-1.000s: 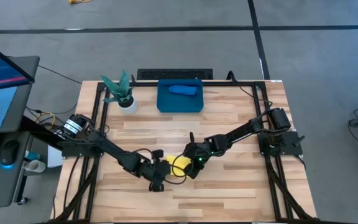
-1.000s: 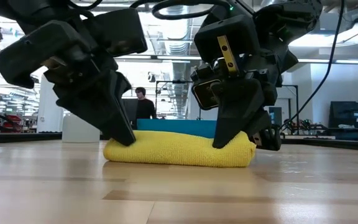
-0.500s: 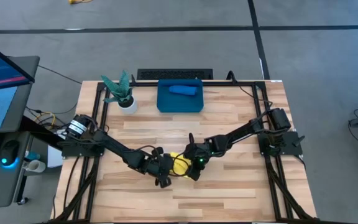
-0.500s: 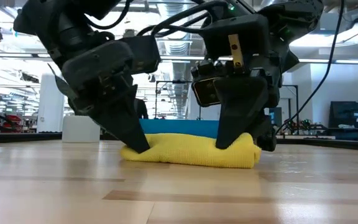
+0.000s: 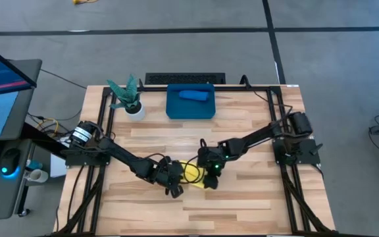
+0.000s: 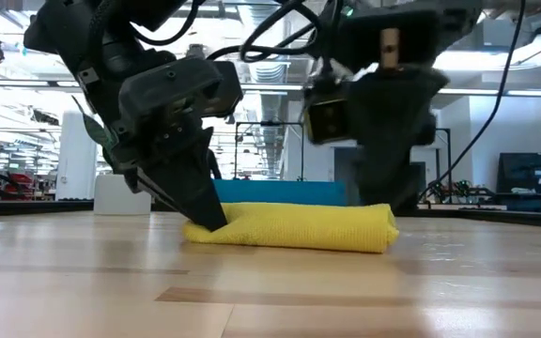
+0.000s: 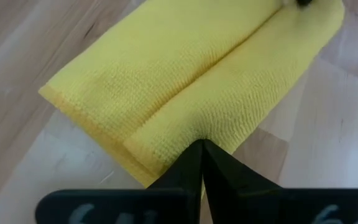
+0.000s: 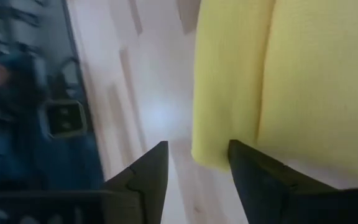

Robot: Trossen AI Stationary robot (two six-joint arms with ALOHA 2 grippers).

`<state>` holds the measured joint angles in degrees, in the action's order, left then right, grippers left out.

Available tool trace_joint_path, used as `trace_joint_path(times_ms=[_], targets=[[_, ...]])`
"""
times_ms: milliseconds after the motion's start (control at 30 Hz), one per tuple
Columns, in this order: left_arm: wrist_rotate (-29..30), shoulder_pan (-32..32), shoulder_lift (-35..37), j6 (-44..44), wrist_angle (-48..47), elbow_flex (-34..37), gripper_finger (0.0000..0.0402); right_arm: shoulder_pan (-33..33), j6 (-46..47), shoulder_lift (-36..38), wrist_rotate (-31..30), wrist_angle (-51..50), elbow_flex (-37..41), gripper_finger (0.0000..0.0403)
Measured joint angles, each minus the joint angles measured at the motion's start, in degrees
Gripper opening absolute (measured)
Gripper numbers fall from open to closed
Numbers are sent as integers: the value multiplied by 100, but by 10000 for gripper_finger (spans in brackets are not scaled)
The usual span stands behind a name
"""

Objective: Roll microfiber towels into tight, uniform cylinder then place into a basket
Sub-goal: Roll the yellow microfiber towel

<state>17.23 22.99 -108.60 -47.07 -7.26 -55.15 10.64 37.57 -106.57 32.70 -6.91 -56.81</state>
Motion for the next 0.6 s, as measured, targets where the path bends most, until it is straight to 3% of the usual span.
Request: trace_joint_path(times_ms=[133,300,433,600], targets=[[0,-23,0,-315,36,8,3,271,-802,697,-997,-739,4,192],[-10,-38,0,-508,73,14,3,1125,-1845,1337,-2872,-847,1,188],[-10,-38,-2,-695,74,14,3,1817,-2605,1325,-3883,-520,-5,187],[-12,-38,-2,-832,74,14,3,2210,-3130,851,-4467,6,-7,181]])
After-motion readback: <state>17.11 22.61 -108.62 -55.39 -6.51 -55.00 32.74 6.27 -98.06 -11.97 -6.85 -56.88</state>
